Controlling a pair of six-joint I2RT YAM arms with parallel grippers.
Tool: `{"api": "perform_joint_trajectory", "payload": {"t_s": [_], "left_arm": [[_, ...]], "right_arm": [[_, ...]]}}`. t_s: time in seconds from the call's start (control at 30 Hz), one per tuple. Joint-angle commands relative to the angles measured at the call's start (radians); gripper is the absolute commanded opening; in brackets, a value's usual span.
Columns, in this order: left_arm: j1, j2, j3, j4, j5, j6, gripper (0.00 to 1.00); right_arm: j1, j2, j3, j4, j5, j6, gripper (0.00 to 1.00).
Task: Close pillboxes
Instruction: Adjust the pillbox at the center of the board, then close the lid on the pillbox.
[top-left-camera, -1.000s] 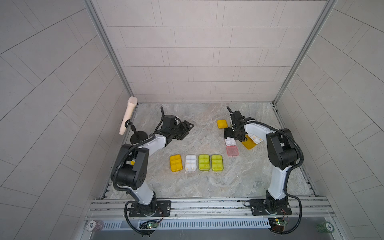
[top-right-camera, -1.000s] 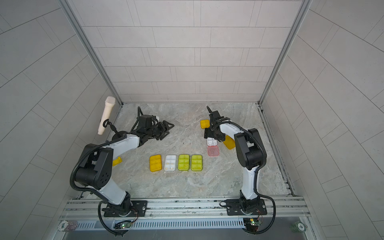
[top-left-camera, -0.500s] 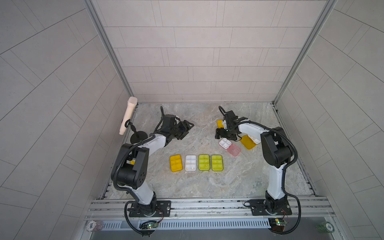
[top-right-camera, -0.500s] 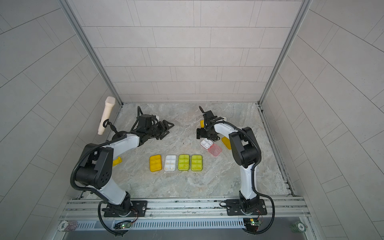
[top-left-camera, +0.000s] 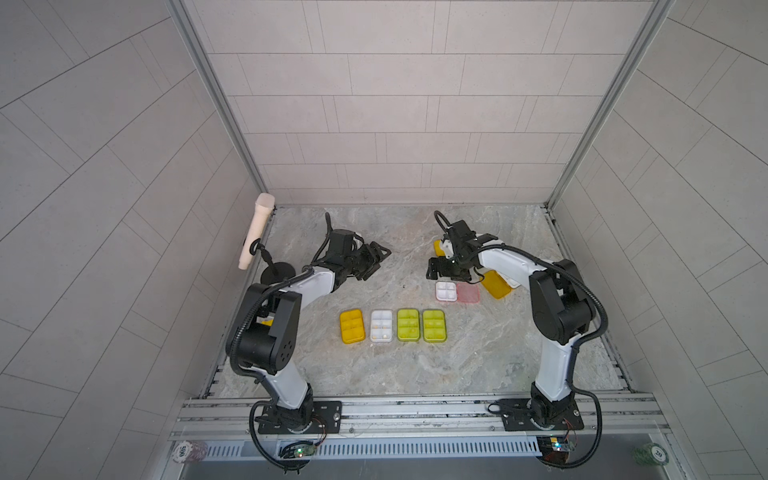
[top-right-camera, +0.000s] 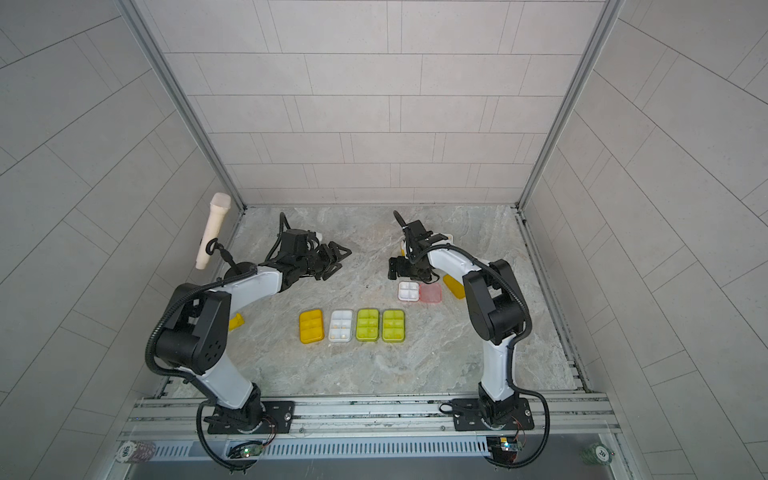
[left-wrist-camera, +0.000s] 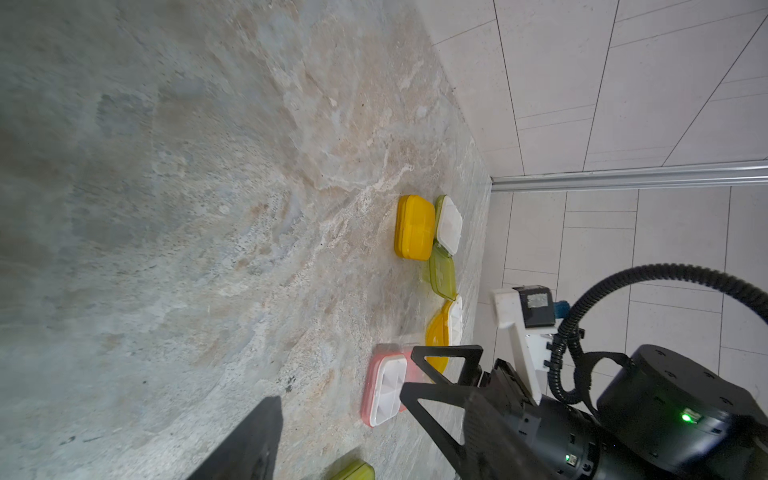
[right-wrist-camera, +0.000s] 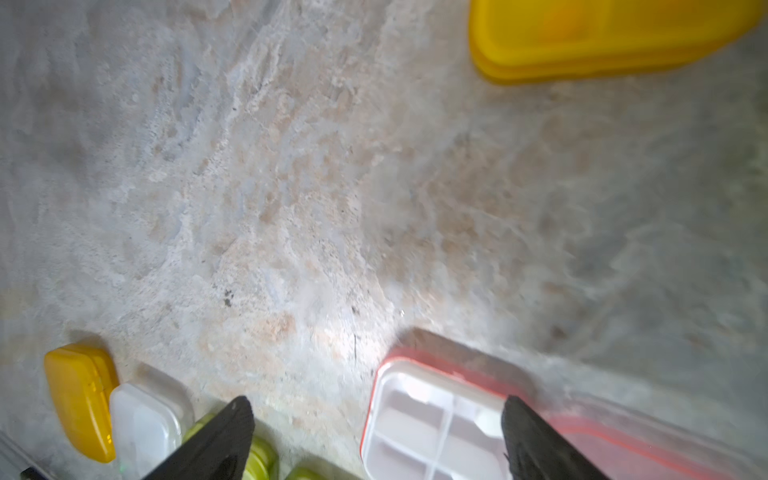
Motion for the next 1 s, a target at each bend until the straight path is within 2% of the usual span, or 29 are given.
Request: {"api": "perform_joint_trajectory", "payload": {"t_s": [0.0, 0.17, 0.37, 0.63, 0.97], "left_arm": [[-0.032, 0.027, 0.057, -0.032, 0.022, 0.058, 0.73], [-0.110, 0.072, 0.152, -0.160, -0.014, 0.170, 0.73], [-0.197, 0.176, 0.260, -0.206, -0.048, 0.178, 0.73], [-0.279, 0.306, 0.367, -0.221, -0.072, 0.150, 0.73], [-0.372, 0.380, 0.367, -0.155, -0.104, 0.090, 0.74]], "right_arm": [[-0.066, -0.115, -0.117, 0.022, -0.020, 0.040, 0.95], [-0.143, -0.224, -0.262, 0.045, -0.048, 0.039, 0.97], [-0.225, -0.268, -0.370, 0.087, -0.094, 0.046, 0.97], [-0.240, -0.260, -0.404, 0.127, -0.129, 0.056, 0.99], [-0.245, -0.227, -0.407, 0.168, -0.163, 0.064, 0.99]]}}
